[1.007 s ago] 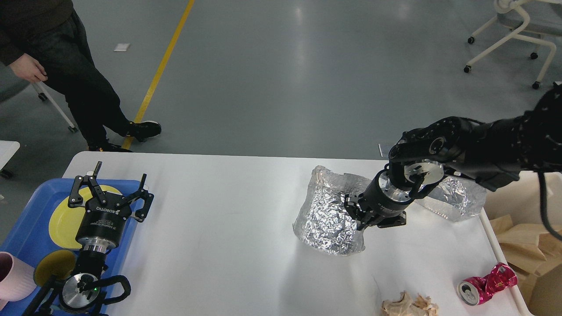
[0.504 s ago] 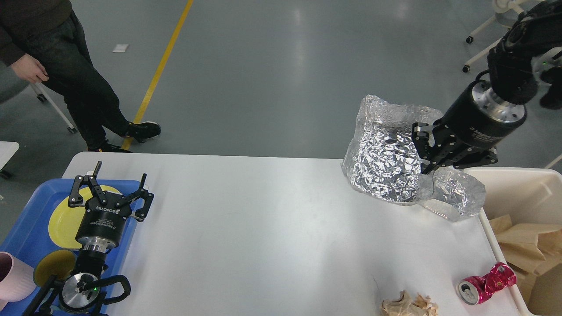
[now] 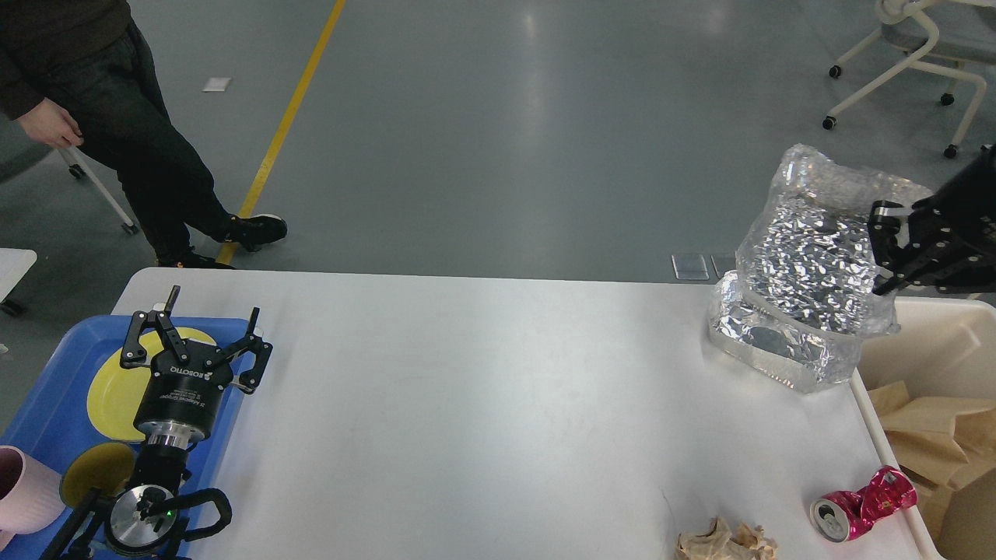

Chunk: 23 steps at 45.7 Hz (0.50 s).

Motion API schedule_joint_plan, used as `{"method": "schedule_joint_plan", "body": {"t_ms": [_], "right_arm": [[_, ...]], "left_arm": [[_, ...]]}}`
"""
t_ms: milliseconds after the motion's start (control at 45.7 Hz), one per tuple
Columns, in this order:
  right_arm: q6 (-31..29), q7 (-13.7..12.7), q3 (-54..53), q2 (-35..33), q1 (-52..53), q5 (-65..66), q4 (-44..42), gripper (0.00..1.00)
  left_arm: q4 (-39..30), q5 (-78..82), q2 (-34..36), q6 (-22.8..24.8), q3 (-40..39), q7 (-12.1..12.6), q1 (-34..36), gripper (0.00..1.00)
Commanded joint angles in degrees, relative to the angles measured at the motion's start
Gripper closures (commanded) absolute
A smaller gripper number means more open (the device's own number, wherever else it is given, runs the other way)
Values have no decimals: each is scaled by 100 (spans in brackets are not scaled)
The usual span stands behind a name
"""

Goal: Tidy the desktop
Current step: 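Lift the foil packet and carry it toward the white bin, then release the foil packet into the bin and withdraw the right gripper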

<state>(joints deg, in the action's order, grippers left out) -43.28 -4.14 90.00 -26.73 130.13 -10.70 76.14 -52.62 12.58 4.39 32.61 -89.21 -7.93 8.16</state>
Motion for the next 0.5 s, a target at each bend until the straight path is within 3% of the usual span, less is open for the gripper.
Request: {"method": "schedule_joint_plan", "body": {"t_ms": [0, 109, 219, 328, 350, 482], "right_arm": [[30, -17, -35, -885, -733, 164, -933, 100], [354, -17, -201, -1439, -1629, 182, -1838, 100], [1188, -17, -675, -1747, -2806, 182, -2314, 100], [2076, -17, -1211, -1765, -4133, 182, -2770, 100], [2408, -17, -1456, -1765, -4806, 173, -3067, 100], [3043, -17, -2195, -1564, -6278, 103, -3974, 100]], "left_arm": [[-3, -1, 0, 0, 0, 2, 1, 4], [6, -1, 0, 0, 0, 2, 1, 4], [-3, -1, 0, 0, 0, 2, 1, 4], [-3, 8, 0, 0, 0, 2, 1, 4], [6, -1, 0, 9, 0, 2, 1, 4], [-3, -1, 0, 0, 0, 2, 1, 4]]}}
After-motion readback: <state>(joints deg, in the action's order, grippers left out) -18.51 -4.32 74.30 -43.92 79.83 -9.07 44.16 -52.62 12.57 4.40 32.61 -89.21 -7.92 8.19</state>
